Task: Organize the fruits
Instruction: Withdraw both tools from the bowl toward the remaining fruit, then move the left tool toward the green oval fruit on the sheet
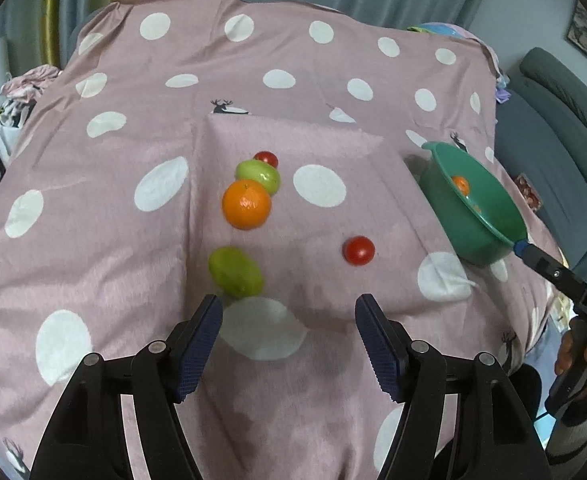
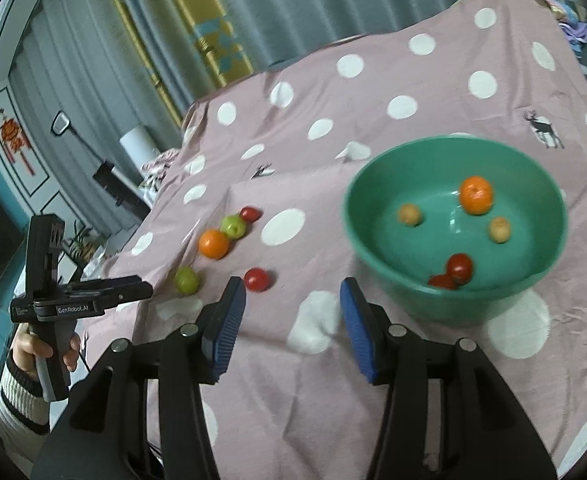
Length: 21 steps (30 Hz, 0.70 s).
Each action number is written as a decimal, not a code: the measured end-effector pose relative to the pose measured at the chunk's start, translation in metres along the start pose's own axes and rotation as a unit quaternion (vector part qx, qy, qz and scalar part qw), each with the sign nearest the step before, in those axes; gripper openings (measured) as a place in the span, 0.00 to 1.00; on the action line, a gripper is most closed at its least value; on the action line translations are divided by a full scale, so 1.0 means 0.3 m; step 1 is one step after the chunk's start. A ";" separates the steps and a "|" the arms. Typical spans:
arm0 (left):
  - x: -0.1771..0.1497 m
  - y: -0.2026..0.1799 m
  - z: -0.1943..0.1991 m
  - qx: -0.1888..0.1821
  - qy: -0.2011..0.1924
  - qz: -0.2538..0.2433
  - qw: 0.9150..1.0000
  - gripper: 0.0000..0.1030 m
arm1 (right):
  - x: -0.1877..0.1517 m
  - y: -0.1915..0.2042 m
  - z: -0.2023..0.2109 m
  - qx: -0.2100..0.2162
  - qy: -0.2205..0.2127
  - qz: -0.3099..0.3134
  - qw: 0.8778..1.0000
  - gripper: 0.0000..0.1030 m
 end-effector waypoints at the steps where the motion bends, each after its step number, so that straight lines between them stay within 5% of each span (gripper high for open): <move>1: -0.002 0.003 -0.003 -0.001 0.001 -0.001 1.000 0.66 | -0.002 0.011 -0.009 0.001 0.005 0.004 1.000 0.50; 21: 0.003 0.105 -0.034 -0.077 0.001 0.035 0.996 0.66 | 0.024 0.193 -0.210 0.023 0.087 0.065 0.994 0.50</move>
Point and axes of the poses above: each gripper's, at about its wrist camera, not at the fingertips, and z roughly against the way its jaws point, y to its left, x to its top, the point moved 2 cm from there along -z, roughly the way its jaws point, and after that the axes turned 15 degrees about y, right-handed, at the moved point
